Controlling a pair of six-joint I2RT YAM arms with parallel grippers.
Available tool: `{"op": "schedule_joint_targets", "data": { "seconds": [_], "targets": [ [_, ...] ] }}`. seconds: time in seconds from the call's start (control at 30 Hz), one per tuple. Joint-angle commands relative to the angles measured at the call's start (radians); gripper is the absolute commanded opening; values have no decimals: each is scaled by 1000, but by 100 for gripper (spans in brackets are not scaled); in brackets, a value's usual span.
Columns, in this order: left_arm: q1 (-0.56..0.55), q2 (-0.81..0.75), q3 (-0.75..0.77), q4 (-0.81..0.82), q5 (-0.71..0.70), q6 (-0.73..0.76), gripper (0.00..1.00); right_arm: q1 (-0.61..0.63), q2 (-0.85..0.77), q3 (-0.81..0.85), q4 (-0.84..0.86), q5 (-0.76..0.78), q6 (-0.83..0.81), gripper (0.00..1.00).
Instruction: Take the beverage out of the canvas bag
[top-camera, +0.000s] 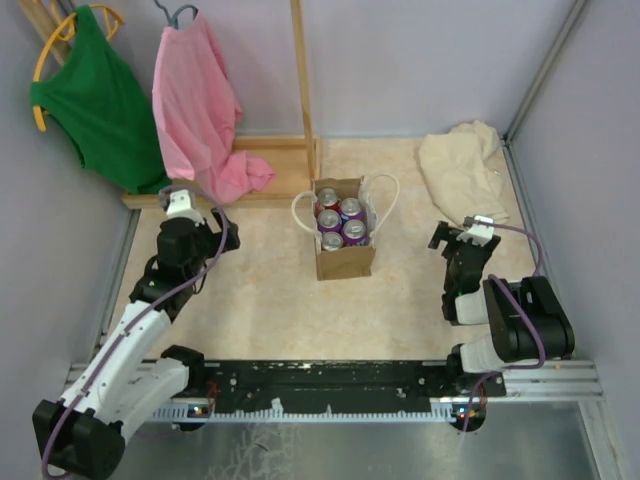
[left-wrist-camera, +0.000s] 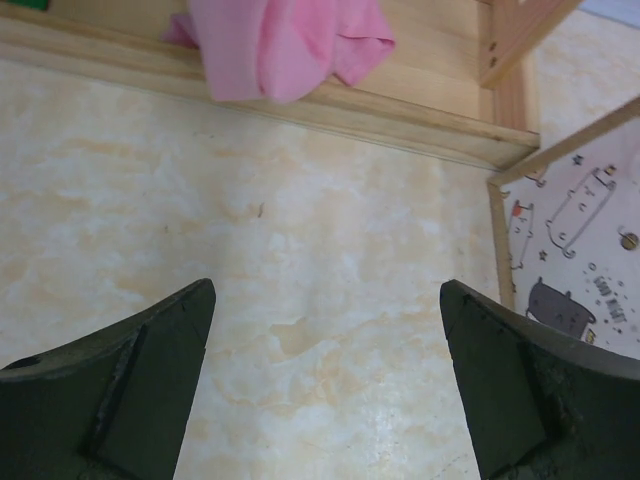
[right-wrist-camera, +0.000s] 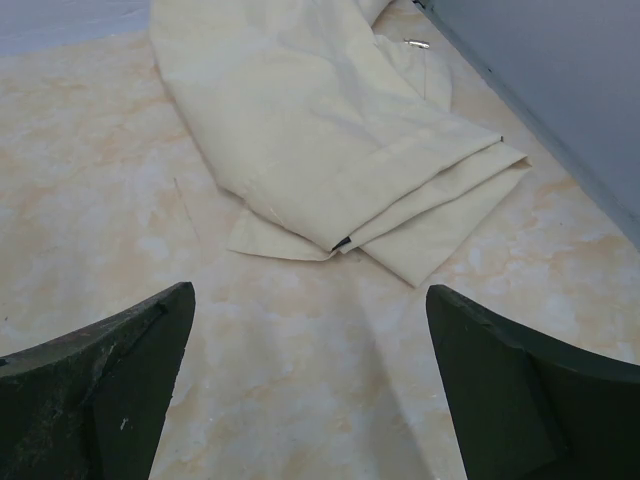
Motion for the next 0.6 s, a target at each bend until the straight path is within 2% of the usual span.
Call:
{"op": "schedule_joint_targets", "data": {
  "seconds": [0.0, 0.33, 0.57],
  "targets": [
    [-3, -15, 17, 91, 180, 86, 100, -3, 3, 5, 47, 2, -11, 99],
    [-3, -2, 15, 104, 269, 94, 100, -3, 3, 5, 47, 2, -11, 99],
    [-4, 22, 55, 122, 416, 160, 100, -3, 3, 5, 47, 3, -11, 99]
  ]
}}
